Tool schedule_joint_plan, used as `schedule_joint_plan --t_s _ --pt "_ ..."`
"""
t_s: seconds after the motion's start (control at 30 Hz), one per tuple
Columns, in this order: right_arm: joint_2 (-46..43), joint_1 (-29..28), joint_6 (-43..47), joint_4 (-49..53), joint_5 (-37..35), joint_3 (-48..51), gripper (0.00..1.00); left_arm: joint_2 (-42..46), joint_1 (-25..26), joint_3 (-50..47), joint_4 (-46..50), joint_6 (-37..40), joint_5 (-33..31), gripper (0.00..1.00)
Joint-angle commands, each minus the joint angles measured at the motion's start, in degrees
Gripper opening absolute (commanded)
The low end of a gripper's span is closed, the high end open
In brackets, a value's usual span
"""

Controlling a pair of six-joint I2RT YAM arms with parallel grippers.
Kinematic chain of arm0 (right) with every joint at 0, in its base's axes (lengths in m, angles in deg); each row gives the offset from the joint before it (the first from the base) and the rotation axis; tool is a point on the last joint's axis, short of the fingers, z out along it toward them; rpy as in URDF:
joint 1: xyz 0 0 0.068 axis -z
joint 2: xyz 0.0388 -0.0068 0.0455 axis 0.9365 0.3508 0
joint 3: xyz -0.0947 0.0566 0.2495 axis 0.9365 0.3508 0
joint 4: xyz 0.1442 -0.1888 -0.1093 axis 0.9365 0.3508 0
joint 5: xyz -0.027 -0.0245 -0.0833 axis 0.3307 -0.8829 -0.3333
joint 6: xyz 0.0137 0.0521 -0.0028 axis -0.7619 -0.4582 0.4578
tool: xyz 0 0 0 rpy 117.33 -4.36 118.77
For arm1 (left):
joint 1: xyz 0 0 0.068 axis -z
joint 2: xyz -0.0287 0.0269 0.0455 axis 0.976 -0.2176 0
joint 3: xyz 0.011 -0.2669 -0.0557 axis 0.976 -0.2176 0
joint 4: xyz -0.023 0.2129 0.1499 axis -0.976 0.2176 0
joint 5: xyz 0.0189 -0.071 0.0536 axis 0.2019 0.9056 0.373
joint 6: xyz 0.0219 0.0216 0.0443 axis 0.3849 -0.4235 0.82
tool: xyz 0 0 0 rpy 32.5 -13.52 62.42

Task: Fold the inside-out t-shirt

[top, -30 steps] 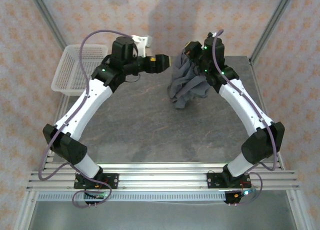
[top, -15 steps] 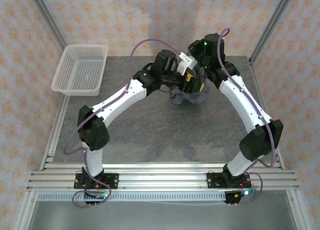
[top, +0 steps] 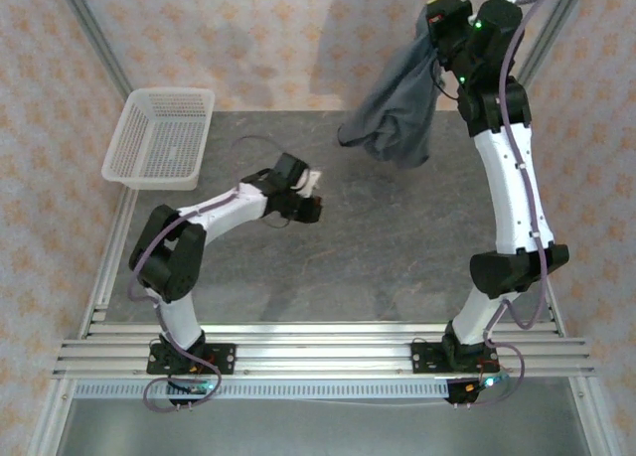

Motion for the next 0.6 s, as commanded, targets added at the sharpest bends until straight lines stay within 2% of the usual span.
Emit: schedule_joint_plan --t_s 0.0,0.07,0.17,0.23,0.3,0.37,0.43,0.5,0.57 --pt "3.2 -1.1 4.4 -3.7 19.5 -1.8 0.0 8.7 -2.1 -0.7 -10.4 -6.4 0.6 0.27" --pt "4.2 -1.6 7.9 0.1 27.8 0.1 0.0 9.9 -2.3 1.8 -10.2 -6.3 0.4 0.36" --pt "4.1 -4.5 18.9 14.3 33.8 6.8 0.0 9.8 -3.3 7.3 -7.2 -7.7 -1.1 0.45" --pt "0.5 -9.1 29.5 23.1 32.0 17.9 0.0 9.4 -4.4 9.8 -5.4 -8.7 -1.8 0.47" --pt "-5.4 -15.2 36.5 23.6 30.4 33.9 0.0 9.4 -5.5 10.3 -5.8 -10.0 -1.1 0.52" --pt "-10.7 -19.0 36.4 21.3 30.8 47.4 0.0 9.1 -6.4 10.4 -5.6 -10.8 -0.8 0.53" --pt "-15.4 -19.5 32.5 16.3 33.7 58.9 0.04 8.8 -7.0 10.3 -4.7 -11.1 -1.3 0.53" --pt "-20.9 -18.8 31.4 16.1 30.1 64.2 0.1 8.5 -7.2 9.9 -3.9 -10.8 -1.2 0.53" --pt "-27.2 -16.4 30.9 15.6 24.7 66.1 0.32 7.7 -7.2 9.6 -3.8 -10.8 0.2 0.53"
